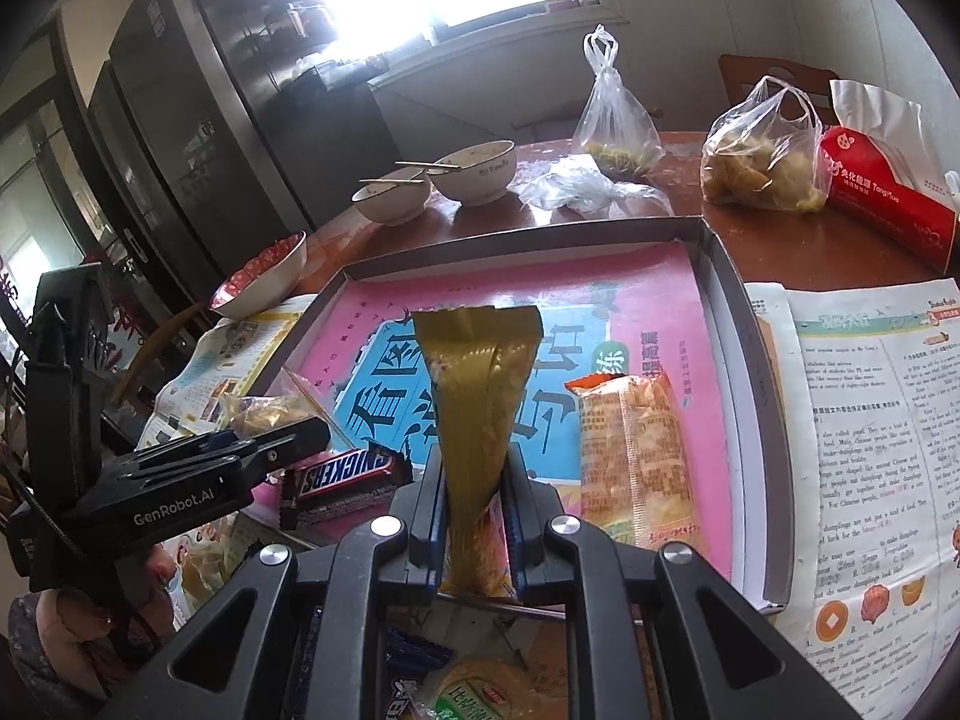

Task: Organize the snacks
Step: 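Lower the yellow wafer stick into the box and open the right tool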

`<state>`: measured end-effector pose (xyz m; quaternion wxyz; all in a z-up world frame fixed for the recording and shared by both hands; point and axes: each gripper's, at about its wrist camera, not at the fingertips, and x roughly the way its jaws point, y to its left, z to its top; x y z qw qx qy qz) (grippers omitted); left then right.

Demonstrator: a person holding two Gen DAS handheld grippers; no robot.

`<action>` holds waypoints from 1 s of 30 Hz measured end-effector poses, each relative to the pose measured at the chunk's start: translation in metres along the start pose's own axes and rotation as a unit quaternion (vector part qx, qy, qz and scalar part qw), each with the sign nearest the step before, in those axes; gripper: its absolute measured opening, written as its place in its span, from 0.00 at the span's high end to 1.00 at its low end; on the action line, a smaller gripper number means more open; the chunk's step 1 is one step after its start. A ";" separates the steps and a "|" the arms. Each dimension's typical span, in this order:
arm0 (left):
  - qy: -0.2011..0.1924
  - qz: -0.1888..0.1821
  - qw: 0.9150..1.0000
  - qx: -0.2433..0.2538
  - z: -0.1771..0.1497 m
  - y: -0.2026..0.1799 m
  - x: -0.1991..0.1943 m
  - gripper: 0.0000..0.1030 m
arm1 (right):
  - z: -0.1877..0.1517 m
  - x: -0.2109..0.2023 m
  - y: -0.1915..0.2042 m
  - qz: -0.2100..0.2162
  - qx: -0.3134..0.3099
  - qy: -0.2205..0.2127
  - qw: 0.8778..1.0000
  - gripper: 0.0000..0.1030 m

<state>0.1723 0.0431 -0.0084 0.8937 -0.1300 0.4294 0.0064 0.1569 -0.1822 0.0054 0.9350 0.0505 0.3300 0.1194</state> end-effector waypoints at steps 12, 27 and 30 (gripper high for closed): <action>0.001 0.003 1.000 -0.004 0.000 0.005 -0.002 0.54 | -0.004 0.003 0.004 0.000 -0.003 0.012 1.000 0.82; 0.005 0.002 1.000 -0.012 -0.001 0.007 -0.004 0.53 | -0.008 0.000 0.011 0.002 -0.011 0.011 1.000 0.73; 0.005 0.002 1.000 -0.012 -0.001 0.007 -0.005 0.51 | -0.008 -0.002 0.013 0.002 -0.014 0.010 1.000 0.72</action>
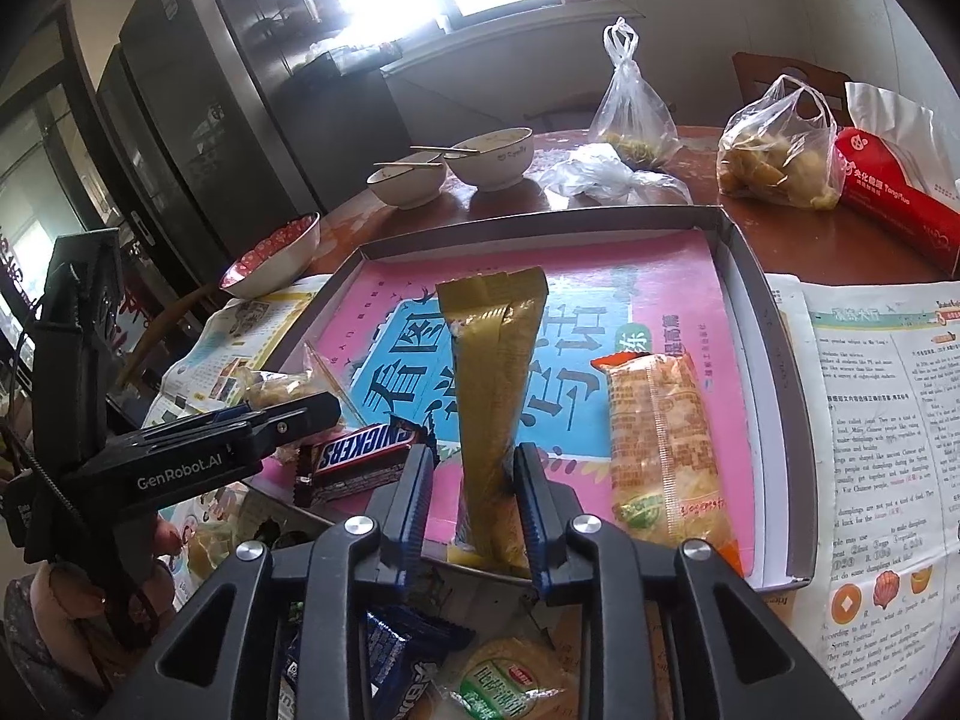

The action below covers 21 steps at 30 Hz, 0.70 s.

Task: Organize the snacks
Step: 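Lower the yellow wafer stick into the box and open the right tool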

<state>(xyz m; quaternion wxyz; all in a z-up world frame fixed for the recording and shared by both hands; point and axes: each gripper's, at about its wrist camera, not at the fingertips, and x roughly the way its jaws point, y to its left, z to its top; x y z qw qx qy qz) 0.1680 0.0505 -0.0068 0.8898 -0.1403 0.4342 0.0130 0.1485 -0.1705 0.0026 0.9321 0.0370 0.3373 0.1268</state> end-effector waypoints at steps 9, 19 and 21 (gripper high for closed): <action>0.001 0.003 1.000 0.002 0.000 0.000 -0.001 0.45 | 0.000 -0.002 0.001 -0.001 -0.001 -0.002 1.000 0.67; -0.002 0.009 1.000 0.003 0.000 -0.001 -0.005 0.44 | 0.001 -0.009 -0.002 -0.003 0.002 -0.011 1.000 0.62; -0.003 0.011 1.000 0.001 0.001 0.000 -0.006 0.43 | 0.001 -0.009 -0.002 -0.005 0.000 -0.012 1.000 0.61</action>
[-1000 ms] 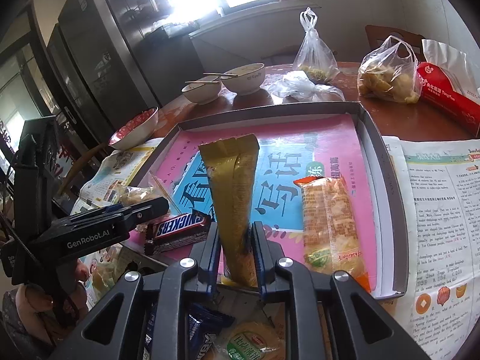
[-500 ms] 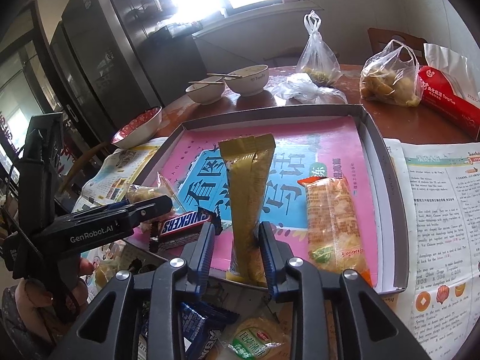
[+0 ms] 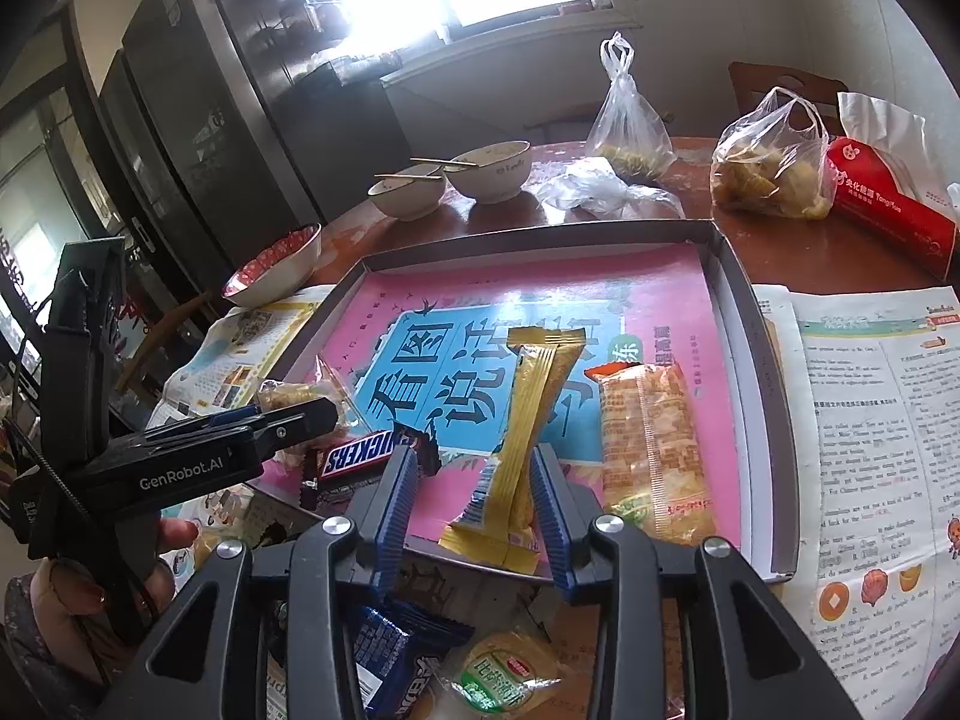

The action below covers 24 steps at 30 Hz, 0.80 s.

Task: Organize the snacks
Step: 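Lower the yellow wafer stick into the box and open the right tool, then lower the bagged pastry into the box and open the left tool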

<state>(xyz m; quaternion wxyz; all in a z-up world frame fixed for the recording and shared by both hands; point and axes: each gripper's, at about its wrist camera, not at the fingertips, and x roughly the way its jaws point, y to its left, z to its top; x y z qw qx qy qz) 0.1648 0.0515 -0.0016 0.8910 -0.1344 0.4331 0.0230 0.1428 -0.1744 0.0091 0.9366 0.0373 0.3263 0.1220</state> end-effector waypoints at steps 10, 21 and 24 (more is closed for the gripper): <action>-0.007 0.005 1.000 -0.003 0.001 0.003 -0.007 0.43 | 0.001 -0.007 0.000 -0.002 -0.001 -0.010 1.000 0.57; -0.023 0.012 1.000 -0.015 0.003 0.010 -0.016 0.43 | 0.002 -0.015 -0.001 -0.004 -0.001 -0.022 1.000 0.56; -0.025 0.012 0.999 -0.017 0.003 0.011 -0.019 0.43 | 0.001 -0.017 0.000 -0.004 -0.001 -0.024 1.000 0.56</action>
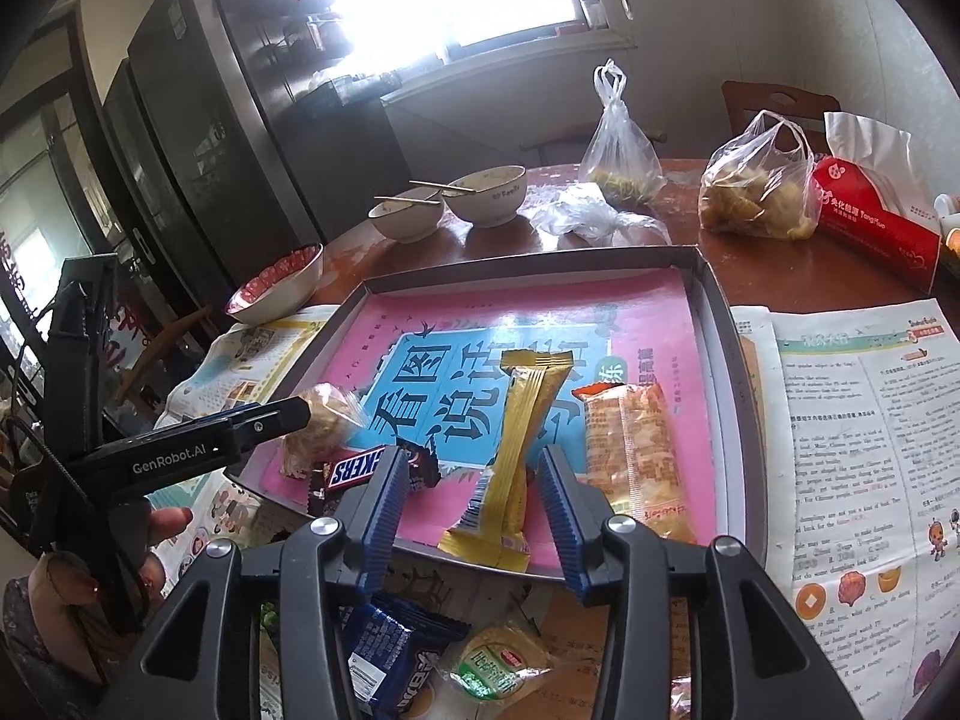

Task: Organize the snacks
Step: 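Lower the bagged pastry into the box and open the left tool, then move both tools back from the box toward the snacks on the newspaper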

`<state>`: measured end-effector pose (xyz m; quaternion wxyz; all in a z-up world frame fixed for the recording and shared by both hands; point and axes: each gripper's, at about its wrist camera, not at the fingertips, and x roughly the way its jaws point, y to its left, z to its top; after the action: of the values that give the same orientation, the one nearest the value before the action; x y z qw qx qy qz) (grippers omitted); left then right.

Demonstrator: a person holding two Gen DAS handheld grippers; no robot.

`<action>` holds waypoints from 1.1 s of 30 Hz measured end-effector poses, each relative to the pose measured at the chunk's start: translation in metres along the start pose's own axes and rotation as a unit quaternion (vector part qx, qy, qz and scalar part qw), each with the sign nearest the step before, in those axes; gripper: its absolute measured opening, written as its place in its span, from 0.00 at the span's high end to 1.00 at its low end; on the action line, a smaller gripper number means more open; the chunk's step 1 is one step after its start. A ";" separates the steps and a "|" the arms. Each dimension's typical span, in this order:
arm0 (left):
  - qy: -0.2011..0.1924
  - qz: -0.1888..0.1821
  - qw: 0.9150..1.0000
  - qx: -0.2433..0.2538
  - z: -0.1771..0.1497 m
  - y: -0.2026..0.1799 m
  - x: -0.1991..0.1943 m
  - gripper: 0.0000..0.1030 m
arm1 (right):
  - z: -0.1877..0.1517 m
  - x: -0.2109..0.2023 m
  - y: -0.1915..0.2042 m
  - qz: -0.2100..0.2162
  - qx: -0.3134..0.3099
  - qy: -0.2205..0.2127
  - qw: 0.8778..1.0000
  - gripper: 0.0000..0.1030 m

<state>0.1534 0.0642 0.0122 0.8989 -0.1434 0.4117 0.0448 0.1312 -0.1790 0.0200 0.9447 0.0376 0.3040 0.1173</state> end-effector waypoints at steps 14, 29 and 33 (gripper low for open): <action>-0.021 0.003 1.000 0.017 -0.002 -0.007 -0.017 0.31 | 0.002 -0.011 0.005 -0.001 -0.009 -0.020 1.000 0.44; -0.031 -0.025 0.999 0.034 -0.008 -0.010 -0.041 0.31 | 0.004 -0.027 0.001 -0.006 -0.004 -0.041 0.999 0.37; -0.036 -0.027 0.998 0.035 -0.011 -0.009 -0.049 0.31 | 0.002 -0.032 0.002 -0.007 -0.010 -0.046 0.999 0.34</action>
<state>0.1148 0.0540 0.0439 0.9183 -0.1218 0.3764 0.0109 0.1068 -0.1848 0.0405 0.9587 0.0312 0.2598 0.1115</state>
